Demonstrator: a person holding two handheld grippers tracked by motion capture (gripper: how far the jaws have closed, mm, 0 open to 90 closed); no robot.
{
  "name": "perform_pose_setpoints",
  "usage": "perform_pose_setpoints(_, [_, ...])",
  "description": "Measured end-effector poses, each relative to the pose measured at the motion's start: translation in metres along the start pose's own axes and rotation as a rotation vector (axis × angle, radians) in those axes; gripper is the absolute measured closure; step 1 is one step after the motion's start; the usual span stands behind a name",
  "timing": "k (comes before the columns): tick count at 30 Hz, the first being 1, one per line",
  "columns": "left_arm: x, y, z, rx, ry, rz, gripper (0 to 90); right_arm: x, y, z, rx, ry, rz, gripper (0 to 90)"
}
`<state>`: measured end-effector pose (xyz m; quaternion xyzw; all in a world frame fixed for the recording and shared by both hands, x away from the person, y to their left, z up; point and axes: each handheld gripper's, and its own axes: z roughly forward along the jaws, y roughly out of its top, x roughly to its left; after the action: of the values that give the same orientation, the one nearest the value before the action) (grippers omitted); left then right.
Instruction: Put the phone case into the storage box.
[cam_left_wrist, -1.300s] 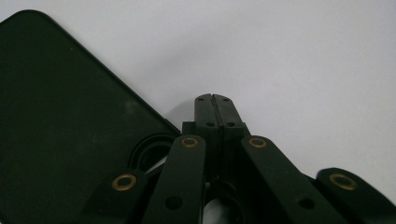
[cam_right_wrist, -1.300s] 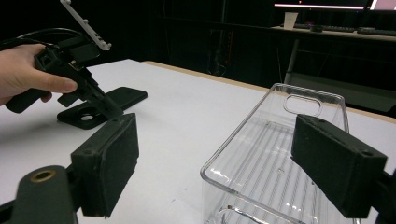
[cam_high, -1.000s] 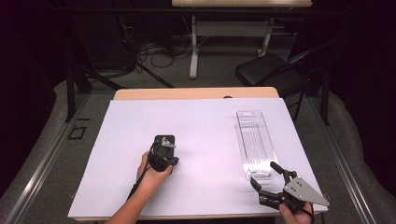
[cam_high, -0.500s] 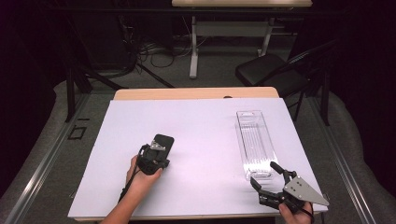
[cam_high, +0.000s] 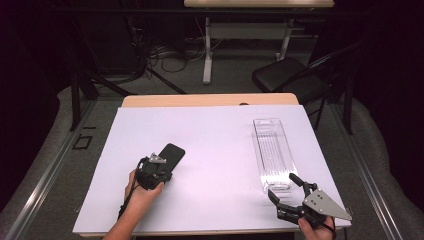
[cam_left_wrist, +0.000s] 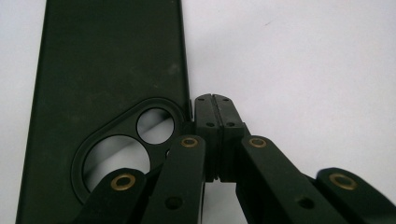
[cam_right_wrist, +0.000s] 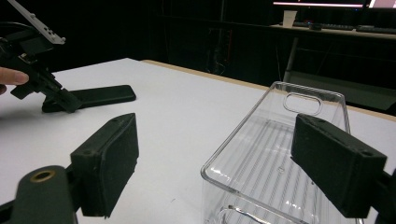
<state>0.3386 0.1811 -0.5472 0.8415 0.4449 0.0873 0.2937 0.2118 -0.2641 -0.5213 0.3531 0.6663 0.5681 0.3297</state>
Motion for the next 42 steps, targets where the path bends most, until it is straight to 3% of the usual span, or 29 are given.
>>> perform_pose_setpoints(8, [0.007,-0.008,-0.005,-0.017,0.011,-0.026,90.0,0.0,0.0,-0.001,0.004,0.001,-0.003,14.5])
perform_pose_setpoints(42, [0.023,-0.015,-0.011,-0.036,0.058,-0.051,90.0,-0.001,0.0,-0.001,0.002,0.004,-0.007,14.6])
